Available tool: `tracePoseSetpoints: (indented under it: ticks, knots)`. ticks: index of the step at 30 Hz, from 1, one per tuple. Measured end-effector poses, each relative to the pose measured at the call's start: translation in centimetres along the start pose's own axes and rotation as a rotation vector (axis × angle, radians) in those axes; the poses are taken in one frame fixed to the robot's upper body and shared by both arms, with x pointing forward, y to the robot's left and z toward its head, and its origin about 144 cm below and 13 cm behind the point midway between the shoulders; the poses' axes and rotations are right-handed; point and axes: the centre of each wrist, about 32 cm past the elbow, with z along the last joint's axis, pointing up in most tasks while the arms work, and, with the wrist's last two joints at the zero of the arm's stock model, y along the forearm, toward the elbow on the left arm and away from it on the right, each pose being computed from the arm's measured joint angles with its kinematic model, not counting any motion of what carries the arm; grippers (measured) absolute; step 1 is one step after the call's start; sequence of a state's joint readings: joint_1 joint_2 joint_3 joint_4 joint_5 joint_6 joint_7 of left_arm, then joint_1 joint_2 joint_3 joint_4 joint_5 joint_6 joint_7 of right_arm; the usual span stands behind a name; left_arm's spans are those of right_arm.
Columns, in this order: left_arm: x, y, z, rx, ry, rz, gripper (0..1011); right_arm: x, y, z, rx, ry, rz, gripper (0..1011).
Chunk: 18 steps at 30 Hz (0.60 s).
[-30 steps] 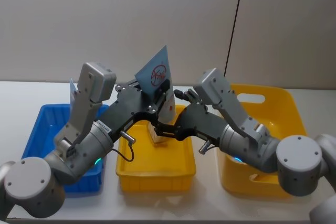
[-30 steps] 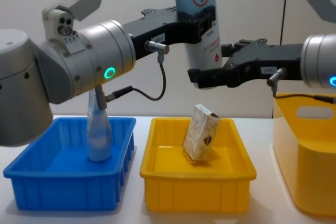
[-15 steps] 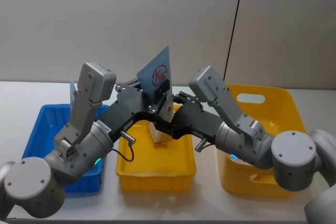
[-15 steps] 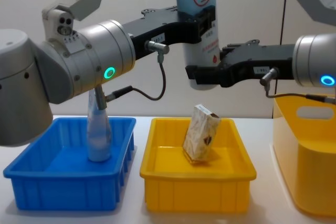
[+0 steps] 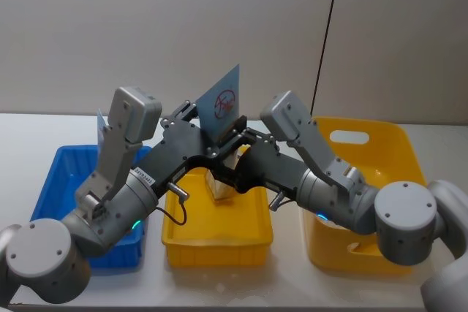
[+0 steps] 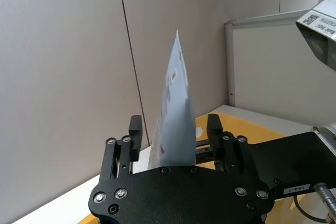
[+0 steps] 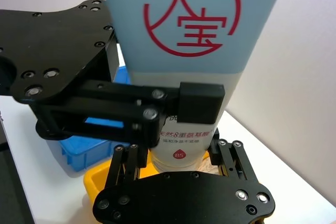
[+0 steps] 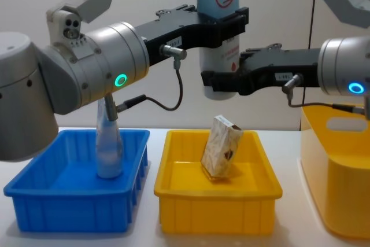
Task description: Bimanual collaborative sorting of washing and personal care products
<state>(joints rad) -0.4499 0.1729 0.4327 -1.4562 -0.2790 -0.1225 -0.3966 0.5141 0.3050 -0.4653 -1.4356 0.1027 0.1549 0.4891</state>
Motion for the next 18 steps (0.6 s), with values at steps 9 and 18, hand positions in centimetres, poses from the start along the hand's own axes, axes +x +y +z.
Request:
tracePoseSetpoints:
  ticks: [9, 18]
  knots:
    - [0.00, 0.00, 0.00, 0.000, 0.000, 0.000, 954, -0.19, 0.05, 0.10, -0.002, 0.019, -0.035, 525]
    - [0.00, 0.00, 0.00, 0.000, 0.000, 0.000, 1001, -0.15, -0.04, 0.13, -0.023, 0.060, -0.114, 375]
